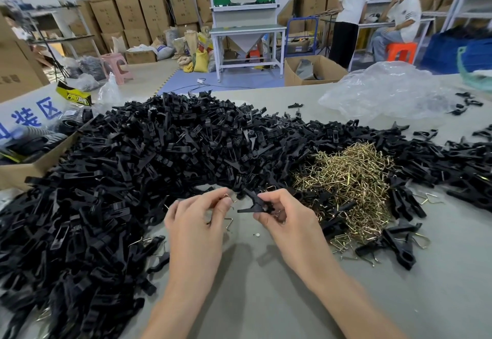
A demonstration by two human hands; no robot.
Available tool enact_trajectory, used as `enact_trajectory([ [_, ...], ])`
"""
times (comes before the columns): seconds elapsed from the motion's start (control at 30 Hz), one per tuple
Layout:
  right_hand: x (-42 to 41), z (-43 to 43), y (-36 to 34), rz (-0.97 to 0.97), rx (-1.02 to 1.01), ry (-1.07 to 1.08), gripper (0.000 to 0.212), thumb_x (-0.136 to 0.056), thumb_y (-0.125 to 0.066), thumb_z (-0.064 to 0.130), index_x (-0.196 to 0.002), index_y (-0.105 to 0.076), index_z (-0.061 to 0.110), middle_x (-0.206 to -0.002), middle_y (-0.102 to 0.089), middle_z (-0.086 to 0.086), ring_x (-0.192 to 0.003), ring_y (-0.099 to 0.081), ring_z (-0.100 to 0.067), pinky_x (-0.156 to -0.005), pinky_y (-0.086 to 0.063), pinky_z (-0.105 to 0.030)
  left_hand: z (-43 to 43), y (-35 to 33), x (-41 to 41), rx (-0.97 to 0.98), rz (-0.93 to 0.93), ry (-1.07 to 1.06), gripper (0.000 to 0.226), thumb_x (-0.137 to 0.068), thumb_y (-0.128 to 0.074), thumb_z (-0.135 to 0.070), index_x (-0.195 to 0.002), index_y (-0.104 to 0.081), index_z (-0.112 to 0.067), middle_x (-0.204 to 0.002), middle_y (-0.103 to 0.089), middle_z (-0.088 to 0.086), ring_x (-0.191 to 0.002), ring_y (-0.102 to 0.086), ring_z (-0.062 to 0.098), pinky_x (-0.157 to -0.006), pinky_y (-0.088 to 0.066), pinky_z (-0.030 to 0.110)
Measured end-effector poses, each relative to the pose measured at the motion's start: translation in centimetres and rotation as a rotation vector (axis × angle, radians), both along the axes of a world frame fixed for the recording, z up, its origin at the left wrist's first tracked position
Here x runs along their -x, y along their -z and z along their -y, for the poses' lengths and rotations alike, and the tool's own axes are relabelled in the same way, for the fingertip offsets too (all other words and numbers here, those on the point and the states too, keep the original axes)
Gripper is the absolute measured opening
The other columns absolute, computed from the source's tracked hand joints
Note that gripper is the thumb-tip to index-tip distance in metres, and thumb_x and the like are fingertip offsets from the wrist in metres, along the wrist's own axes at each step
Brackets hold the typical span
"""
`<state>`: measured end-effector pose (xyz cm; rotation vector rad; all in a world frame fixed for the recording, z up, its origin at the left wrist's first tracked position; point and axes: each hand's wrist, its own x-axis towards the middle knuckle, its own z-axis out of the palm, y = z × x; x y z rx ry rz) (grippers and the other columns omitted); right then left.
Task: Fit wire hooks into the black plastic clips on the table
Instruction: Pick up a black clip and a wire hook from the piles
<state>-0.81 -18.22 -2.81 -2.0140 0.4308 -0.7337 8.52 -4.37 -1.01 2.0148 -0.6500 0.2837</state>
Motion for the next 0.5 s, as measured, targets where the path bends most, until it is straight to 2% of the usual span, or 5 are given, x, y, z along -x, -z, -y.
enact_trajectory([
  [0.07,0.0,-0.1,-0.1,0.004,0.012,-0.004,0.022,-0.089,-0.076,0.021,-0.107,-0.066,0.030,-0.092,-0.068,0.020,-0.081,-0.057,0.006,-0.073,-0.040,-0.009,-0.1,-0.1,0.1,0.019,-0.046,0.003,0.010,-0.094,-0.057,-0.045,-0.093,-0.067,-0.044,-0.090,-0.068,-0.028,-0.109,-0.049,-0.012,-0.109,-0.023,0.023],
  [0.13,0.0,-0.1,-0.2,0.002,0.024,-0.010,0.021,-0.088,-0.077,0.020,-0.107,-0.068,0.027,-0.088,-0.067,0.021,-0.078,-0.056,0.005,-0.071,-0.040,-0.009,-0.1,-0.4,0.3,0.092,-0.180,0.055,0.012,-0.094,-0.058,-0.045,-0.089,-0.068,-0.041,-0.087,-0.071,-0.023,-0.101,-0.058,-0.005,-0.093,-0.041,0.022],
  [0.23,0.0,-0.1,-0.2,0.011,0.039,-0.013,0.022,-0.086,-0.080,0.020,-0.104,-0.071,0.028,-0.083,-0.064,0.030,-0.077,-0.058,0.004,-0.068,-0.040,-0.008,0.1,-0.7,0.7,0.191,-0.344,0.180,0.011,-0.095,-0.064,-0.034,-0.088,-0.072,-0.034,-0.086,-0.075,-0.016,-0.085,-0.067,-0.001,-0.074,-0.047,0.017],
  [0.4,0.1,-0.2,-0.2,0.033,0.043,-0.018,0.023,-0.083,-0.082,0.024,-0.103,-0.072,0.030,-0.087,-0.064,0.035,-0.076,-0.060,0.004,-0.066,-0.041,-0.006,-0.2,-1.1,0.4,0.270,-0.493,0.243,0.013,-0.094,-0.066,-0.032,-0.090,-0.076,-0.038,-0.088,-0.077,-0.012,-0.079,-0.068,-0.005,-0.072,-0.047,0.009],
  [0.5,0.1,-0.3,-0.4,0.035,0.048,-0.038,0.025,-0.082,-0.082,0.026,-0.106,-0.072,0.026,-0.087,-0.063,0.035,-0.076,-0.061,0.004,-0.067,-0.042,-0.006,-0.3,-1.1,0.4,0.293,-0.608,0.244,0.010,-0.092,-0.067,-0.040,-0.092,-0.077,-0.040,-0.091,-0.076,-0.013,-0.075,-0.065,-0.003,-0.079,-0.049,0.023],
])
